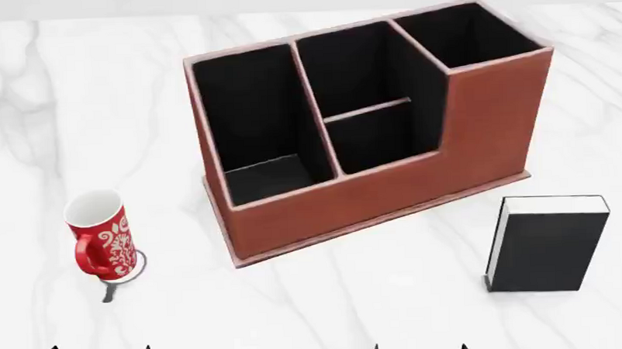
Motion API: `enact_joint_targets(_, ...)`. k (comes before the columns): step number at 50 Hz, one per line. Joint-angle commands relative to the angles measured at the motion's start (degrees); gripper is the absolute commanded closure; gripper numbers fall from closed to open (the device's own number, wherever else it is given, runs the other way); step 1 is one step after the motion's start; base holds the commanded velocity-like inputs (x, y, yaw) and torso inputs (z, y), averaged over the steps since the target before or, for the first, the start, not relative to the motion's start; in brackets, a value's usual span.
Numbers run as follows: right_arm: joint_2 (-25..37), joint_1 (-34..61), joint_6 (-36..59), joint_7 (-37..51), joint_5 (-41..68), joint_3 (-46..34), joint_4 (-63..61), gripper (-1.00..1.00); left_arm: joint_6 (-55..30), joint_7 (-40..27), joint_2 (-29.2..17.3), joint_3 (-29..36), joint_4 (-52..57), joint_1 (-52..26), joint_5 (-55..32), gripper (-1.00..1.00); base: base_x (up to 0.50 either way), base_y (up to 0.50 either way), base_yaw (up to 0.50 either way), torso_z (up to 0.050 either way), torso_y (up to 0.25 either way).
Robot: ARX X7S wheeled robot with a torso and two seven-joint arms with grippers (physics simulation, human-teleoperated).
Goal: Pick up the book and place it in the back compartment of the caddy.
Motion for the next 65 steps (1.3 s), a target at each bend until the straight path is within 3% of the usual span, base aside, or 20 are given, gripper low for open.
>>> enact_joint_targets(1, 0.92, -0.07, 0.12, 1.13, 0.69, -1.23, -0.09, -1.0, -0.21, -0.93, -0.92, 1.01, 0.07, -0.03, -1.07, -1.0, 0.0, 0.0, 0.0, 0.0, 0.0)
enact_joint_targets(11, 2.51, 0.33, -0.58, 3.43, 2.19, -3.12, 0.72, -1.0, -0.4, -3.13, -2.51, 2.58, 0.53, -0.04, -2.97, -1.0, 0.0, 0.0, 0.0, 0.0, 0.0)
enact_joint_targets(26, 3.94, -2.38, -5.98, 5.68, 2.41, -5.01, -1.9, -1.0, 5.97, -6.54, -3.71, 4.49, 2.73, 2.48, -2.27, -1.0, 0.0, 0.0, 0.0, 0.0, 0.0)
enact_joint_targets(46, 5.15, -13.15, -27.61, 8.98, 5.46, -3.98, -11.94, -1.0, 25.86, -14.71, -4.59, 5.12, 11.62, 12.25, 3.78, -1.0, 0.0, 0.0, 0.0, 0.0, 0.0)
enact_joint_targets(54, 5.56, -14.45, -30.39, 10.18, 6.42, -3.65, -13.03, -1.0, 33.88, -17.2, -5.03, 4.21, 13.31, 14.64, 1.14, -1.0, 0.0, 0.0, 0.0, 0.0, 0.0)
enact_joint_targets(65, 5.96, -13.96, -32.58, 11.74, 6.36, -3.66, -11.92, -1.0, 37.87, -19.21, -5.58, 4.38, 13.37, 15.53, 2.35, -1.0, 0.0, 0.0, 0.0, 0.0, 0.0)
